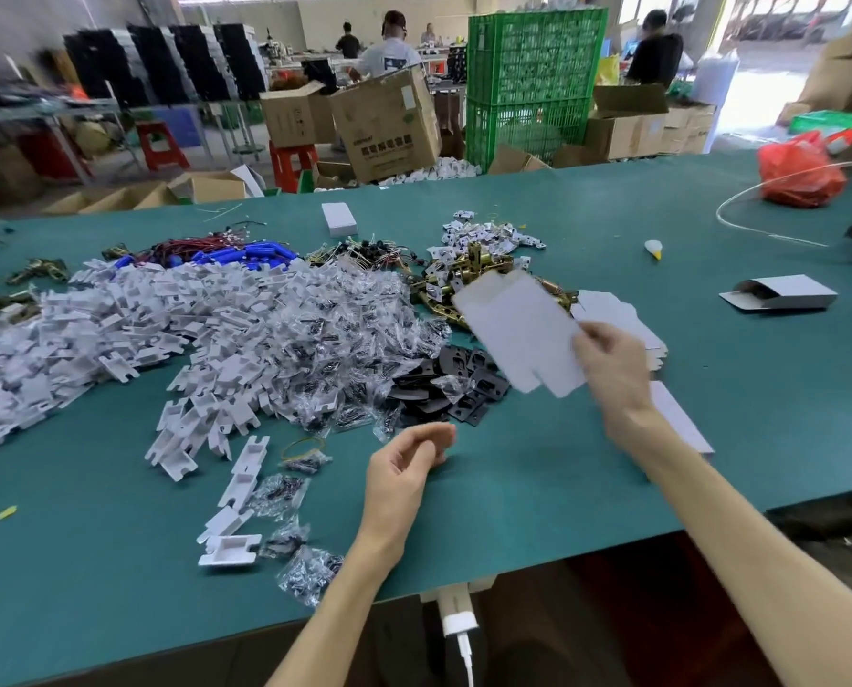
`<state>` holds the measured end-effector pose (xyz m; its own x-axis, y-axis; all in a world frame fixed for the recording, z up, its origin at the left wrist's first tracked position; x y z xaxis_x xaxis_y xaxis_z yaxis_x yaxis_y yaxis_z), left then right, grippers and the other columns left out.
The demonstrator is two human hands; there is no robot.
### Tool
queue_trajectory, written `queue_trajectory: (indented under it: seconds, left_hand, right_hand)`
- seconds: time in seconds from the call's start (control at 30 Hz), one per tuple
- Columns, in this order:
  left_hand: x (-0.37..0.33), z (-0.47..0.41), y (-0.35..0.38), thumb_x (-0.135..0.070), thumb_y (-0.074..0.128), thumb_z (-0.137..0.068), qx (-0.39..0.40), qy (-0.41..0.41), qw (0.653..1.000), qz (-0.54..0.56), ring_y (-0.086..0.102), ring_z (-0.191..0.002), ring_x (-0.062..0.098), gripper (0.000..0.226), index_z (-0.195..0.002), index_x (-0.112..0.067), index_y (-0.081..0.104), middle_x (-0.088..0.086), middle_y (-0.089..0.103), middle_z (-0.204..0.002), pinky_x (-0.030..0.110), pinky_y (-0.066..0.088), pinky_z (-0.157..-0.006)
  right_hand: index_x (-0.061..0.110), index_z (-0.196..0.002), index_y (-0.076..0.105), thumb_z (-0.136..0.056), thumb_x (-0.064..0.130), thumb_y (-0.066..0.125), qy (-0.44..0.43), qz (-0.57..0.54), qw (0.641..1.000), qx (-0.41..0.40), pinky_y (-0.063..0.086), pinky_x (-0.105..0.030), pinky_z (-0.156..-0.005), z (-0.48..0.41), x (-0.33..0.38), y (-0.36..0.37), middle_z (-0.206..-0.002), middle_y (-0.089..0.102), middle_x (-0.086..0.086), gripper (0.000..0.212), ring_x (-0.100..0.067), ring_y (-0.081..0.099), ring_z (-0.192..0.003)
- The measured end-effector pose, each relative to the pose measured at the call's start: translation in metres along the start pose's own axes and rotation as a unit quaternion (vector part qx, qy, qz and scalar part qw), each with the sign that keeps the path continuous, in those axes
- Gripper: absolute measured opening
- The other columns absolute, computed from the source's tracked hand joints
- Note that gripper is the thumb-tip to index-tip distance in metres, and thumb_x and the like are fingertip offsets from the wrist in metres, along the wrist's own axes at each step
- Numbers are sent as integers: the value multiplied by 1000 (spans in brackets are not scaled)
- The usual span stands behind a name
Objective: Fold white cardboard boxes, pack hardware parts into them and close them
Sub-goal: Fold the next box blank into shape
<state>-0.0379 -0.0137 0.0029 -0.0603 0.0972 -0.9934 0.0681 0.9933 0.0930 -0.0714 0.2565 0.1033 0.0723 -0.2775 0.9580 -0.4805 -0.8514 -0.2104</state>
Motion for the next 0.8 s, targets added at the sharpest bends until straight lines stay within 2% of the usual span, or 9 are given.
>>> queue_trajectory:
  seconds: [0.1, 0.17, 0.27, 0.37, 0.53, 0.6, 0.67, 0.7, 0.8]
  left_hand:
    - [-1, 2, -2, -25, 54, -106, -3, -11, 998, 56, 73, -113, 22, 32, -128, -9, 70, 6, 78, -117, 32, 58, -96]
    - [-1, 3, -3, -41, 52, -103, -15, -19, 998, 62, 74, -107, 24, 39, -118, -14, 77, 8, 79, -113, 32, 59, -92]
    - [-2, 5, -9, -50, 54, -98, -53, -37, 995, 73, 76, -95, 23, 44, -98, -16, 82, 9, 80, -104, 25, 58, -80]
    - [0, 4, -14, -53, 57, -95, -65, -46, 992, 102, 75, -99, 27, 50, -104, -10, 80, 13, 79, -108, 27, 59, -80]
    - [0, 2, -8, -83, 64, -77, -27, -52, 991, 122, 73, -109, 31, 94, -124, -1, 70, 17, 76, -117, 36, 59, -93]
    - [0, 1, -6, -88, 65, -70, -15, -49, 991, 127, 72, -111, 30, 104, -127, -1, 68, 16, 76, -119, 39, 59, -95]
    - [0, 1, -7, -88, 65, -70, -15, -47, 989, 139, 72, -112, 30, 104, -126, 0, 68, 15, 75, -120, 36, 59, -91]
    - [0, 1, -8, -88, 66, -70, -22, -47, 988, 147, 72, -112, 29, 103, -124, 0, 68, 16, 75, -120, 34, 59, -90]
    - [3, 1, -15, -87, 66, -71, -60, -56, 979, 188, 72, -103, 29, 95, -112, -2, 68, 18, 75, -113, 40, 60, -88]
  right_hand:
    - [7, -119, 68, -100, 0, 53, 105, -138, 979, 111, 54, -35, -79, 47, -22, 44, -111, 72, -10, 25, -21, 65, -95]
    - [10, -120, 69, -100, 2, 55, 137, -161, 965, 152, 54, -31, -68, 72, -33, 65, -112, 73, -11, 25, -21, 67, -90]
    - [12, -118, 70, -100, 5, 57, 178, -208, 946, 173, 55, -26, -60, 94, -48, 88, -109, 75, -11, 23, -18, 69, -84]
    - [9, -118, 70, -100, 4, 58, 217, -257, 925, 174, 55, -25, -60, 106, -59, 103, -108, 77, -11, 22, -17, 71, -83]
    - [9, -114, 73, -100, 8, 58, 175, -251, 927, 217, 56, -28, -65, 112, -59, 113, -104, 76, -13, 20, -20, 67, -81]
    - [10, -113, 75, -101, 12, 59, 146, -235, 932, 235, 55, -28, -68, 114, -58, 115, -104, 76, -13, 20, -21, 65, -81]
    - [13, -118, 75, -102, 24, 61, 118, -227, 933, 254, 55, -28, -73, 116, -54, 118, -111, 76, -7, 24, -19, 67, -91]
    - [15, -123, 73, -101, 36, 61, 96, -211, 935, 269, 56, -29, -77, 118, -50, 119, -118, 74, -3, 33, -17, 68, -100]
    - [21, -139, 62, -78, 79, 63, 25, -138, 938, 317, 57, -33, -89, 126, -39, 124, -138, 64, 8, 84, -14, 63, -120]
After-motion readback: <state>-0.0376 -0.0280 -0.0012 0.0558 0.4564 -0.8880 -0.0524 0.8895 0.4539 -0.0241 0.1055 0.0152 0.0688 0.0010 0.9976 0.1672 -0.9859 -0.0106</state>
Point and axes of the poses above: each hand's wrist, its own z-axis away from the middle knuckle, its own y-axis out of the palm, x = y × z, the point moved 7 cm from there along -z, towards the middle knuckle
